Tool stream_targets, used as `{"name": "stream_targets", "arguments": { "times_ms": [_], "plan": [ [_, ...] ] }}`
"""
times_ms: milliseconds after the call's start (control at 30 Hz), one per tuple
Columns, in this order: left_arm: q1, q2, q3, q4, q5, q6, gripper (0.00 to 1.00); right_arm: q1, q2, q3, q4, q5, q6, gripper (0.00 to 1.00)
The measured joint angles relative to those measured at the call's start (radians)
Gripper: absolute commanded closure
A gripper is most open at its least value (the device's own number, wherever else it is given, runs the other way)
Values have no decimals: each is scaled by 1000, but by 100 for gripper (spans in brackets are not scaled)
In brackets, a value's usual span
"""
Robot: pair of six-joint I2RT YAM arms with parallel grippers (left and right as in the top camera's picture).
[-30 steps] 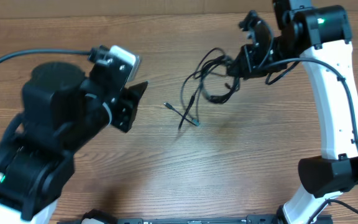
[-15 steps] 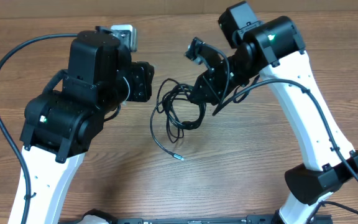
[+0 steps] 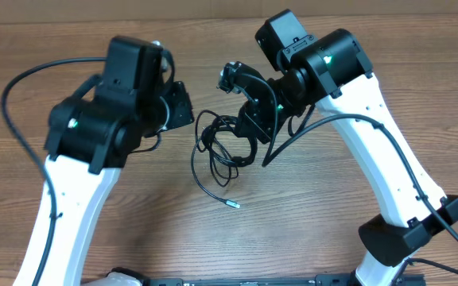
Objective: Untangle cables
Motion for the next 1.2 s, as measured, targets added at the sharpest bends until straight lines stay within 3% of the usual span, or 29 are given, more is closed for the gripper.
{"name": "stream_targets", "arguments": {
  "times_ms": [133,300,500,733,967,1200],
  "plan": [
    [0,76,0,0,52,-14,81,17,0,71,10,45,-4,96],
    [5,141,0,15,110,-19,56,17,0,116,11,78,-5,96],
    [44,152,0,26,175,-10,41,17,0,119,10,100,-6,96],
    [75,152,0,45,195,69,37,17,0,119,10,105,-8,96],
    [76,152,0,108,202,321,35,17,-19,119,8,25,-4,96],
    [76,152,0,137,202,479,35,17,-74,119,5,-97,0,95]
  ]
}}
